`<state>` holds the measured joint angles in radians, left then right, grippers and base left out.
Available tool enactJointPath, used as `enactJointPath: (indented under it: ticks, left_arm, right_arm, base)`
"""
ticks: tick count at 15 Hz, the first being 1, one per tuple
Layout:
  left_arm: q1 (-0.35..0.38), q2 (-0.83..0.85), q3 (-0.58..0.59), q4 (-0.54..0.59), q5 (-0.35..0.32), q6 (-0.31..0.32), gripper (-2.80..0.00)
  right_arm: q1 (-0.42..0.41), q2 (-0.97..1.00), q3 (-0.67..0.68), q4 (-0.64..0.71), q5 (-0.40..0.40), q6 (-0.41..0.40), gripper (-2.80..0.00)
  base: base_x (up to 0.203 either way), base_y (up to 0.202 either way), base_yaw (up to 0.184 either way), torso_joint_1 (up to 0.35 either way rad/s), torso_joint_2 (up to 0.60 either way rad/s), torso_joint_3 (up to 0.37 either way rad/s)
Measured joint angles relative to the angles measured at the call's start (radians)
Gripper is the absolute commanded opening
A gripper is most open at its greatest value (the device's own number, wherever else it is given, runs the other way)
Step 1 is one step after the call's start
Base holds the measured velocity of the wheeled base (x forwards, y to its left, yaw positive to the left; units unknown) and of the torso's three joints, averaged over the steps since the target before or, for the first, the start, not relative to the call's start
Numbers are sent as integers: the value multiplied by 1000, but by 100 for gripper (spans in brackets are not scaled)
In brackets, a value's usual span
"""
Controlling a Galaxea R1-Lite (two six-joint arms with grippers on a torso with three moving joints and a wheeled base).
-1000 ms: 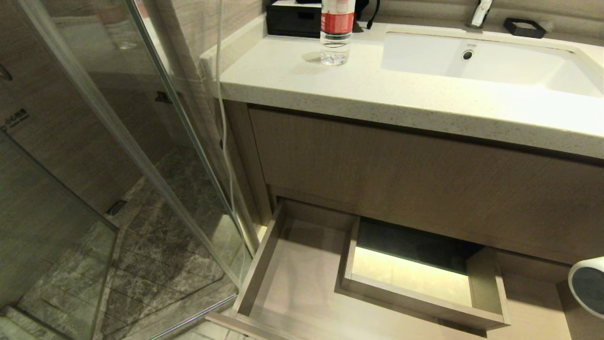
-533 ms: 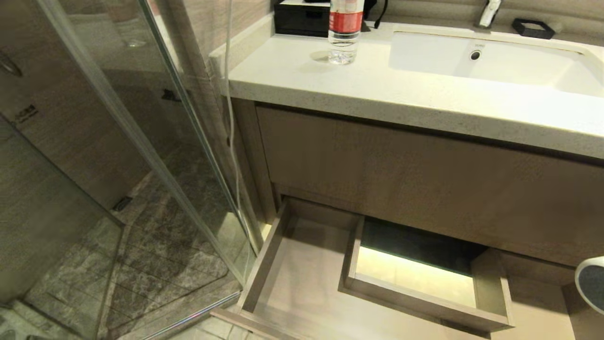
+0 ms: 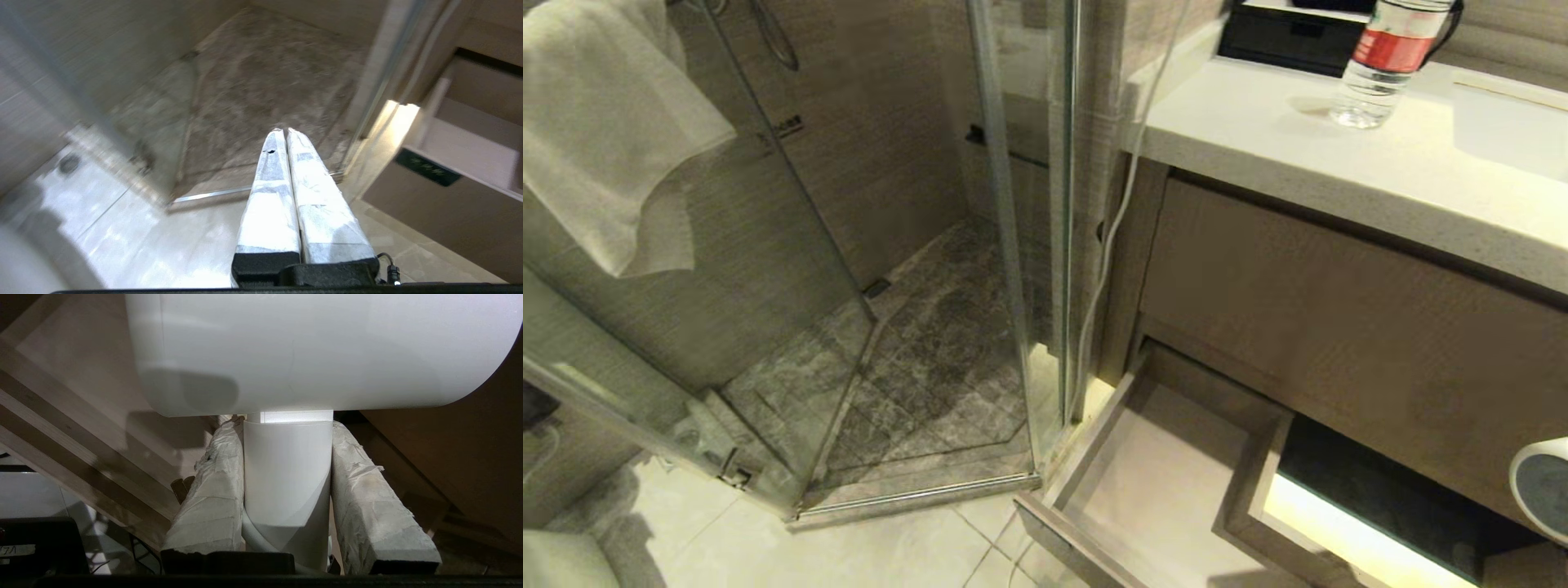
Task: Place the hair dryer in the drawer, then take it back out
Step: Put it into the drawer
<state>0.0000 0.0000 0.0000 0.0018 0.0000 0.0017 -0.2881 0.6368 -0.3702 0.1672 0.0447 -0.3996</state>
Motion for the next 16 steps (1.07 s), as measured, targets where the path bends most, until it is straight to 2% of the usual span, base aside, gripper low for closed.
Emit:
enactJointPath:
  ticks: [14, 16]
  left_arm:
    - [0, 0, 0, 0, 0, 0, -280]
    - [0, 0, 0, 0, 0, 0, -280]
  right_arm:
    - [0, 0, 2, 1, 1, 0, -280]
    - [1, 0, 5, 1, 2, 0, -280]
  base:
    - [0, 0, 0, 0, 0, 0]
    - [-3, 2, -85, 2, 9, 3]
